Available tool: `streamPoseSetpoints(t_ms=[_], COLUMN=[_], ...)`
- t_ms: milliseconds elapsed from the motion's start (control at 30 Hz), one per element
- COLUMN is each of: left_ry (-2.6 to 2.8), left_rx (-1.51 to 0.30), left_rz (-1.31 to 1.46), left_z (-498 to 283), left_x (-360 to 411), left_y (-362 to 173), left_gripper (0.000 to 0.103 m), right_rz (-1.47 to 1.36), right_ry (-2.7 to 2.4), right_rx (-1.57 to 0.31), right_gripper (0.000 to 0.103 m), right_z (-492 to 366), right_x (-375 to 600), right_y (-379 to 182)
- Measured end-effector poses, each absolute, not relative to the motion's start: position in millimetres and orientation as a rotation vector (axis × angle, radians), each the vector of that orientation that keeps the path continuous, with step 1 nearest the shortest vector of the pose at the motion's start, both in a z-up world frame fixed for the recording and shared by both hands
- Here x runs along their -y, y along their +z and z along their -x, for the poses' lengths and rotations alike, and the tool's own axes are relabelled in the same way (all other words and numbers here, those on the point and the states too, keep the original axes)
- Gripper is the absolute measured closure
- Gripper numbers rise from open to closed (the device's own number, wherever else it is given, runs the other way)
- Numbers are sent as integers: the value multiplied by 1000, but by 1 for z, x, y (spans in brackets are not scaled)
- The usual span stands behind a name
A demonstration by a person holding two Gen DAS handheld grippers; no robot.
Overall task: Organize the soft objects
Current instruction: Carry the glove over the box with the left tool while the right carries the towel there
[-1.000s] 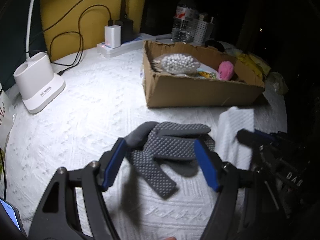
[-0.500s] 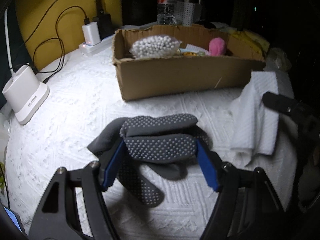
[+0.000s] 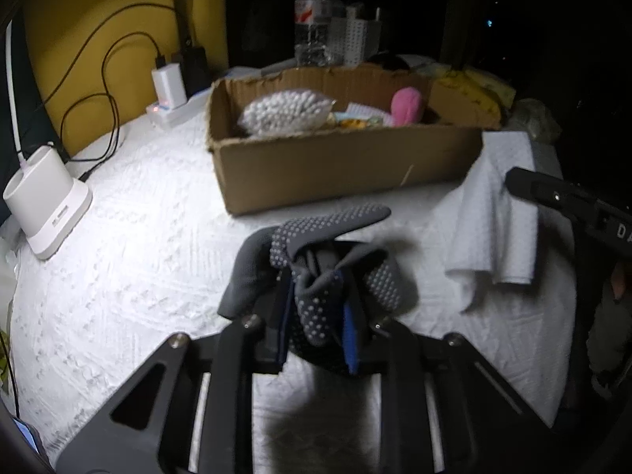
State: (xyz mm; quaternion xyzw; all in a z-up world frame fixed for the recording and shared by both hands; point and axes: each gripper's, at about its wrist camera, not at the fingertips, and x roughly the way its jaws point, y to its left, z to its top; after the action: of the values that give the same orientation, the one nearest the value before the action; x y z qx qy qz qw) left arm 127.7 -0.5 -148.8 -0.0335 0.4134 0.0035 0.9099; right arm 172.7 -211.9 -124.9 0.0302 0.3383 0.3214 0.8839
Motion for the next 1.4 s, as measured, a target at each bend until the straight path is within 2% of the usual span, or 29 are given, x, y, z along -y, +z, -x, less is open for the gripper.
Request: streamPoseSetpoints(t_ms=[633,1400], left_ry=[-47,-71], left_rx=[-719,-635], left_rz=[108,117], left_z=[-131,-175], left_x=[9,5], left_y=[-88,-59], left_gripper=[81,81], right_rz=[-31,-37], right_ry=[677,594], right_rx=[-609,-542], right_gripper=[96,96], right_z=[-178,-226], right_x=[209,233], right_y=[-79,-52])
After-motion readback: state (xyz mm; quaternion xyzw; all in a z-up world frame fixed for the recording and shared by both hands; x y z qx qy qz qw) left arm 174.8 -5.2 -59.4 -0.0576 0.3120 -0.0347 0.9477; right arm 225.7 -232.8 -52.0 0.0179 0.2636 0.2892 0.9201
